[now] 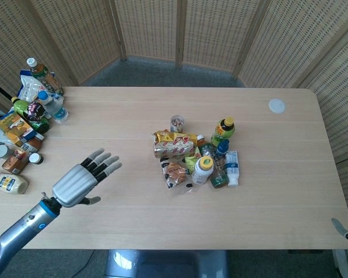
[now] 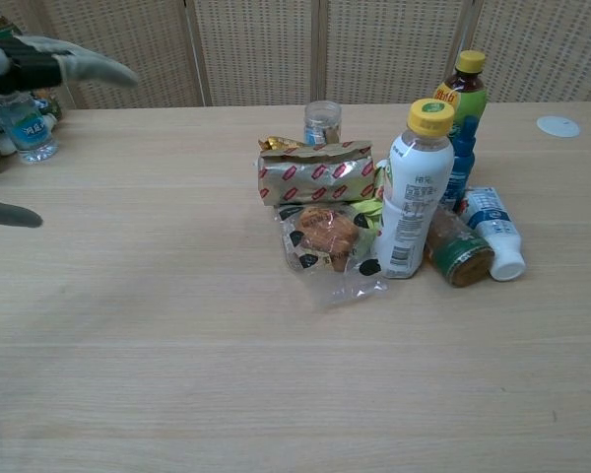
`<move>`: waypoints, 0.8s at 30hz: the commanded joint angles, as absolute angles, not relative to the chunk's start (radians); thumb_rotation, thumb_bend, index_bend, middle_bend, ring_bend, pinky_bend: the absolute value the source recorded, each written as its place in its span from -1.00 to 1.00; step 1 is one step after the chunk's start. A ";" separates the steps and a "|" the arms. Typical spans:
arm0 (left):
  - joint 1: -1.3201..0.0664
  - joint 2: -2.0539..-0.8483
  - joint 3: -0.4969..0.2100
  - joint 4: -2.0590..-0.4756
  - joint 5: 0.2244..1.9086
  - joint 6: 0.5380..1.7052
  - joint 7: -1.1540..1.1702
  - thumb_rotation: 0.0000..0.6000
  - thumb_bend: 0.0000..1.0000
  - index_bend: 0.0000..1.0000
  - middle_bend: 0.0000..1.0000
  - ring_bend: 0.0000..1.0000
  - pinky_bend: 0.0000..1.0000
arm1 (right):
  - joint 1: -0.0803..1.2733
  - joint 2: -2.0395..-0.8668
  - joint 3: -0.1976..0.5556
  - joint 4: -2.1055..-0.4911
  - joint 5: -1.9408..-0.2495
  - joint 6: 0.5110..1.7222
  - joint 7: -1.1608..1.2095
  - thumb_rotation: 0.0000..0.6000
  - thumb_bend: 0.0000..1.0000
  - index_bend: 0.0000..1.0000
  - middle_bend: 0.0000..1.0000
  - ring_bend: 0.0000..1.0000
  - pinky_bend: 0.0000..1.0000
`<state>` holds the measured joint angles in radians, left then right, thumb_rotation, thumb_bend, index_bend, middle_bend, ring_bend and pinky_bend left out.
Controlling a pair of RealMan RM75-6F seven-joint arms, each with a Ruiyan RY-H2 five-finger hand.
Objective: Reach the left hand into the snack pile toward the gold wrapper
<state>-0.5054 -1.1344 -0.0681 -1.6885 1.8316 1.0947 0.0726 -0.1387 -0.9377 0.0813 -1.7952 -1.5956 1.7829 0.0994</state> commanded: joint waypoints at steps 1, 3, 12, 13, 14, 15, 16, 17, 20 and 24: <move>-0.590 -1.200 -0.077 -1.645 1.834 0.983 0.112 1.00 -1.00 -1.00 -1.00 -1.00 -1.00 | -0.142 -0.931 0.080 -1.794 -1.596 1.786 0.114 1.00 -1.00 -1.00 -1.00 -1.00 -1.00; -0.628 -1.247 -0.089 -1.623 1.802 0.921 0.152 1.00 -1.00 -1.00 -1.00 -1.00 -1.00 | -0.142 -0.928 0.081 -1.792 -1.594 1.785 0.123 1.00 -1.00 -1.00 -1.00 -1.00 -1.00; -0.750 -1.468 -0.161 -1.509 1.588 0.735 0.339 1.00 -1.00 -1.00 -1.00 -1.00 -1.00 | -0.146 -0.918 0.086 -1.787 -1.583 1.792 0.156 1.00 -1.00 -1.00 -1.00 -1.00 -1.00; -0.760 -1.486 -0.167 -1.500 1.568 0.724 0.355 1.00 -1.00 -1.00 -1.00 -1.00 -1.00 | -0.146 -0.917 0.086 -1.787 -1.581 1.790 0.159 1.00 -1.00 -1.00 -1.00 -1.00 -1.00; -0.771 -1.504 -0.173 -1.490 1.549 0.714 0.373 1.00 -1.00 -1.00 -1.00 -1.00 -1.00 | -0.146 -0.916 0.087 -1.786 -1.579 1.789 0.162 1.00 -1.00 -1.00 -1.00 -1.00 -1.00; -0.785 -1.527 -0.180 -1.475 1.523 0.700 0.396 1.00 -1.00 -1.00 -1.00 -1.00 -1.00 | -0.145 -0.915 0.087 -1.786 -1.578 1.788 0.164 1.00 -1.00 -1.00 -1.00 -1.00 -1.00; -0.795 -1.544 -0.184 -1.465 1.504 0.693 0.412 1.00 -1.00 -1.00 -1.00 -1.00 -1.00 | -0.145 -0.915 0.087 -1.786 -1.578 1.788 0.166 1.00 -1.00 -1.00 -1.00 -1.00 -1.00; -0.806 -1.562 -0.189 -1.453 1.486 0.685 0.428 1.00 -1.00 -1.00 -1.00 -1.00 -1.00 | -0.145 -0.915 0.087 -1.786 -1.579 1.788 0.168 1.00 -1.00 -1.00 -1.00 -1.00 -1.00; -0.843 -1.623 -0.205 -1.409 1.421 0.662 0.477 1.00 -1.00 -1.00 -1.00 -1.00 -1.00 | -0.146 -0.912 0.088 -1.786 -1.577 1.789 0.176 1.00 -1.00 -1.00 -1.00 -1.00 -1.00; -0.891 -1.700 -0.222 -1.345 1.336 0.645 0.541 1.00 -1.00 -1.00 -1.00 -1.00 -1.00 | -0.148 -0.909 0.091 -1.785 -1.570 1.791 0.188 1.00 -1.00 -1.00 -1.00 -1.00 -1.00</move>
<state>-0.8645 -1.6665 -0.2095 -1.3762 1.3700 0.6588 0.5154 -0.1473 -0.9092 0.0907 -1.7851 -1.5712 1.7905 0.1877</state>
